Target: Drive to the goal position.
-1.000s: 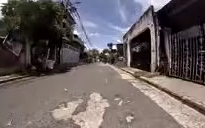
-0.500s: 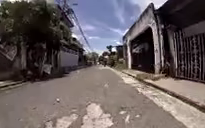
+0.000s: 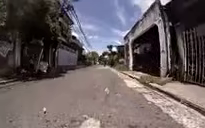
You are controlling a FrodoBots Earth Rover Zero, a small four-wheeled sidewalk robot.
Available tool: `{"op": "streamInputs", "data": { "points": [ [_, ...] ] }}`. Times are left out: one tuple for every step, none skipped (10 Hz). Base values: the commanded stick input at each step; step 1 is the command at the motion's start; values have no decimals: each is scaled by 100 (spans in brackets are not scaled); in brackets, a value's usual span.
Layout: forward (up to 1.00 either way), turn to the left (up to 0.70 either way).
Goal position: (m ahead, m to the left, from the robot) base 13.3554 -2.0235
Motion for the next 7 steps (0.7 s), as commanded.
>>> {"op": "streamInputs", "data": {
  "points": [
    [85,0],
    [85,0],
    [85,0],
    [85,0],
    [85,0],
    [85,0],
    [85,0]
  ]
}}
